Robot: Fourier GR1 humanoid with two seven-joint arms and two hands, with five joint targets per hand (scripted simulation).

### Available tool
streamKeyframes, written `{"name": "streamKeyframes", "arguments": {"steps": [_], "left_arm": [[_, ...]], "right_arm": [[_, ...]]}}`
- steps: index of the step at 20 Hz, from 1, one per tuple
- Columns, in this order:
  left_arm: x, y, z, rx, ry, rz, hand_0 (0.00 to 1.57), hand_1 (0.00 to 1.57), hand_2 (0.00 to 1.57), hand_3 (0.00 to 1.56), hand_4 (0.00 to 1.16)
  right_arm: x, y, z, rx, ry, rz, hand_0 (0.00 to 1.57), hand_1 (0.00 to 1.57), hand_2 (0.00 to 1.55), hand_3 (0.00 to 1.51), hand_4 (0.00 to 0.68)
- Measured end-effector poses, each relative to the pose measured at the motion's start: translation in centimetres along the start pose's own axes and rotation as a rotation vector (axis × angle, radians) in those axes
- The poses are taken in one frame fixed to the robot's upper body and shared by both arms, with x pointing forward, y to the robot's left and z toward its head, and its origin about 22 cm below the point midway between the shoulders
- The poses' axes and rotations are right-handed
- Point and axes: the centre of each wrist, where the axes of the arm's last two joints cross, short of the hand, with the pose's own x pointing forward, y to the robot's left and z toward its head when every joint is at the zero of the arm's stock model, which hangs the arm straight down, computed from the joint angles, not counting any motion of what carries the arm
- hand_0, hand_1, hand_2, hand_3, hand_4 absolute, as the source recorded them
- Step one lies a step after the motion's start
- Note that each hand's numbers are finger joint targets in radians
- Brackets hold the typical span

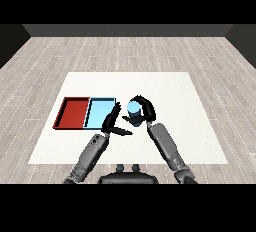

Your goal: Pick the blue can and put it in the blue box

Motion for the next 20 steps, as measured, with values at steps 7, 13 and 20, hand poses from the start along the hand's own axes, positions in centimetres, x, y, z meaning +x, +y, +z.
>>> {"name": "streamKeyframes", "arguments": {"steps": [7, 13, 20], "left_arm": [[-0.2, -1.0, -0.2, -0.008, 0.027, 0.012, 0.00, 0.00, 0.00, 0.00, 0.00], [-0.6, -1.0, -1.0, -0.013, 0.026, 0.010, 0.00, 0.00, 0.00, 0.00, 0.00], [-1.0, -1.8, -1.4, -0.030, 0.021, 0.005, 0.00, 0.00, 0.00, 0.00, 0.00]], "right_arm": [[0.6, 1.2, 0.3, 0.021, -0.008, -0.001, 1.43, 1.43, 1.46, 1.42, 0.611], [0.6, 1.6, 0.6, 0.040, -0.028, 0.000, 1.43, 1.43, 1.46, 1.42, 0.622], [0.6, 2.4, 0.2, 0.066, -0.026, -0.019, 1.48, 1.48, 1.47, 1.42, 0.594]]}}
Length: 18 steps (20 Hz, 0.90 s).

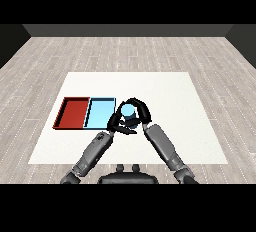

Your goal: Pick the blue can and put it in the blue box

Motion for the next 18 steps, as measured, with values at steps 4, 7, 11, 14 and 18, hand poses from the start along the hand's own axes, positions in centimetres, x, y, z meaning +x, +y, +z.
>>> {"name": "streamKeyframes", "arguments": {"steps": [4, 7, 11, 14, 18], "left_arm": [[0.0, -0.9, 0.2, -0.005, -0.007, -0.016, 0.00, 0.00, 0.00, 0.00, 0.00], [0.1, -1.0, -0.2, -0.017, -0.014, 0.002, 0.00, 0.00, 0.00, 0.00, 0.00], [0.0, -1.2, -0.7, -0.015, -0.026, 0.008, 0.00, 0.00, 0.00, 0.00, 0.00], [-0.2, -1.1, -0.7, -0.001, -0.015, -0.029, 0.00, 0.00, 0.00, 0.00, 0.17], [0.1, -1.0, -1.1, 0.029, 0.026, -0.073, 0.00, 0.00, 0.00, 0.00, 0.00]], "right_arm": [[0.0, 0.7, 0.0, 0.011, 0.004, -0.006, 1.45, 1.45, 1.46, 1.41, 0.574], [0.3, 1.5, 0.1, 0.015, 0.007, -0.006, 1.45, 1.45, 1.44, 1.40, 0.562], [0.4, 2.1, -0.2, 0.028, 0.004, -0.012, 1.48, 1.48, 1.46, 1.40, 0.541], [-0.1, 2.2, 0.0, 0.045, -0.003, -0.015, 1.50, 1.50, 1.47, 1.41, 0.533], [0.2, 2.7, -0.2, 0.051, -0.004, -0.023, 1.49, 1.49, 1.46, 1.41, 0.571]]}}
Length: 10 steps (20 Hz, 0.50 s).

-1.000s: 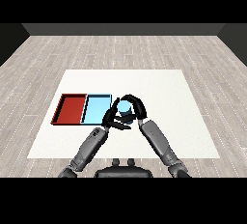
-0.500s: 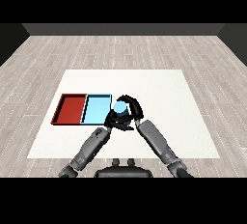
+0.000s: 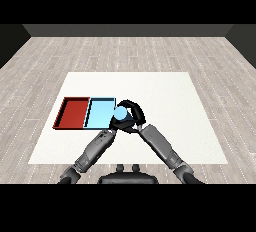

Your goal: Pick the blue can and put it in the blue box

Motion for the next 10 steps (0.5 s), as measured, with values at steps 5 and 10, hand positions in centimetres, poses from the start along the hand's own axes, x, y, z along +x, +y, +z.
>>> {"name": "streamKeyframes", "arguments": {"steps": [5, 10], "left_arm": [[0.30, -0.30, -0.45, 0.014, 0.010, -0.108, 0.00, 0.00, 0.00, 0.00, 0.00], [0.17, -0.53, -0.31, 0.053, -0.007, -0.118, 0.73, 0.73, 0.72, 0.42, 0.69]], "right_arm": [[-0.12, 0.10, 0.32, 0.000, -0.006, -0.001, 1.48, 1.48, 1.46, 1.40, 0.559], [-0.20, -0.17, 0.17, 0.002, -0.003, -0.008, 1.48, 1.48, 1.46, 1.41, 0.583]]}}
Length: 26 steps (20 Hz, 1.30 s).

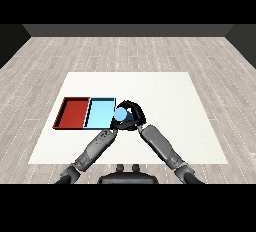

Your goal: Pick the blue can and put it in the blue box

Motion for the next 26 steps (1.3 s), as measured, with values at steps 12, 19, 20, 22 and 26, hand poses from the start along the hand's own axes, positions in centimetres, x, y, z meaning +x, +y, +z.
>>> {"name": "streamKeyframes", "arguments": {"steps": [12, 19, 20, 22, 26], "left_arm": [[-0.6, -0.6, -0.3, 0.067, -0.005, 0.053, 1.57, 1.57, 1.57, 1.47, 0.68], [-0.7, -0.4, -0.5, 0.149, -0.106, 0.065, 1.57, 1.57, 1.55, 1.47, 1.04], [-0.6, -0.3, -0.6, 0.153, -0.117, 0.067, 1.57, 1.57, 1.55, 1.47, 1.04], [-0.5, 0.0, -0.7, 0.157, -0.138, 0.075, 1.57, 1.57, 1.55, 1.47, 1.10], [-0.8, -0.5, -0.6, 0.159, -0.173, 0.077, 1.57, 1.57, 1.57, 1.46, 1.14]], "right_arm": [[0.7, 0.2, 0.3, -0.015, -0.009, -0.025, 1.34, 1.34, 1.37, 1.32, 0.471], [0.8, -0.2, 0.5, -0.024, 0.030, -0.039, 0.00, 0.00, 0.00, 0.00, 0.000], [0.8, -0.2, 0.6, -0.024, 0.035, -0.038, 0.00, 0.00, 0.00, 0.00, 0.000], [0.7, -0.3, 0.7, -0.022, 0.043, -0.036, 0.00, 0.00, 0.00, 0.00, 0.000], [0.0, -0.8, 0.7, -0.050, 0.032, -0.018, 0.00, 0.00, 0.00, 0.00, 0.000]]}}
